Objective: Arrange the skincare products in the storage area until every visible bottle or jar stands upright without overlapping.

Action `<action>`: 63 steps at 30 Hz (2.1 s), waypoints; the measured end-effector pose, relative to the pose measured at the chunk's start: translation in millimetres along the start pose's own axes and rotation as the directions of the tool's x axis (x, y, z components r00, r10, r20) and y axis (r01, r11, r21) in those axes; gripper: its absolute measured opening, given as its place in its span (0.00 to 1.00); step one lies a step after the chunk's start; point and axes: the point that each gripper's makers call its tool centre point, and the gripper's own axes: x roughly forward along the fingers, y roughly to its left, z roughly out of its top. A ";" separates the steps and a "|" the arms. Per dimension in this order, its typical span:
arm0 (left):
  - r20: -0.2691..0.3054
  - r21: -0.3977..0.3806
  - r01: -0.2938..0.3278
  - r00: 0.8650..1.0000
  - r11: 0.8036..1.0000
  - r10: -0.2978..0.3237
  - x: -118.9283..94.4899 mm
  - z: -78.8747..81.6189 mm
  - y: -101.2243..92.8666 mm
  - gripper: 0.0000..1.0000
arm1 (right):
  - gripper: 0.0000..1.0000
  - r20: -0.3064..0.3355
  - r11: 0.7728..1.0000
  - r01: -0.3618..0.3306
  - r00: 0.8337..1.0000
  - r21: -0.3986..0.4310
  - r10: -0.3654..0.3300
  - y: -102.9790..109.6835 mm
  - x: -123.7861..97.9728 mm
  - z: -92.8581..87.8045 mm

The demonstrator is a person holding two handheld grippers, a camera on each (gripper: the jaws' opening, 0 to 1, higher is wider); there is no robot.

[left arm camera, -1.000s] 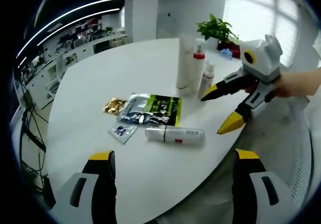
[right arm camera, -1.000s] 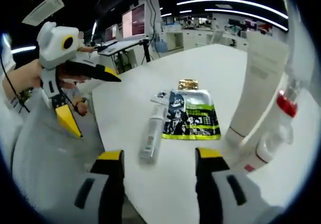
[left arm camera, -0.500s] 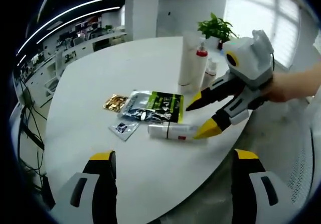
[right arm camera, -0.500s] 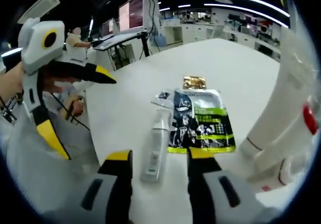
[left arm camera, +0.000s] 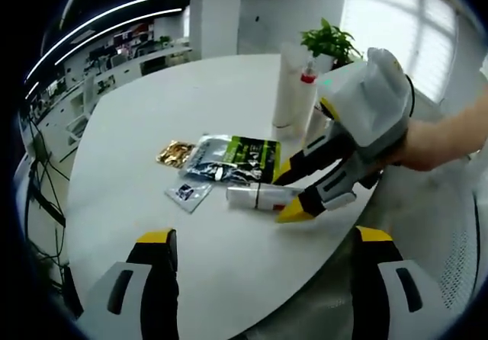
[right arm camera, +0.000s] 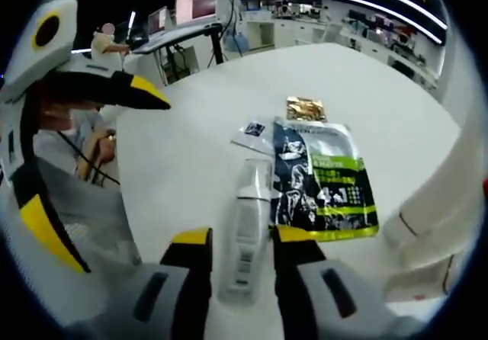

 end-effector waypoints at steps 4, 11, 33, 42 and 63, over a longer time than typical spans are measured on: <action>-0.005 0.001 0.001 1.000 1.000 -0.001 0.0 -1.6 -0.1 0.93 | 0.26 -0.017 1.000 0.013 1.000 -0.012 -0.013 -1.9 3.7 -1.4; -0.009 0.000 0.001 1.000 1.000 -0.001 0.2 -3.0 -0.3 0.92 | 0.22 -0.031 0.996 0.041 0.999 -0.084 -0.044 -4.7 4.5 -4.9; 0.006 -0.009 0.003 1.000 1.000 -0.003 -4.7 0.5 -7.7 0.91 | 0.20 0.123 0.997 -0.020 0.992 0.073 0.011 -13.7 -22.6 2.3; 0.042 -0.023 0.041 0.998 0.999 -0.040 -2.6 14.9 -20.6 0.91 | 0.20 0.209 0.978 -0.026 0.978 0.208 -0.018 -29.1 -54.0 0.0; 0.247 -0.231 0.252 0.950 0.940 -0.194 -7.0 61.5 -64.5 0.87 | 0.20 0.414 0.913 -0.208 0.909 0.350 0.048 -19.6 -111.4 0.0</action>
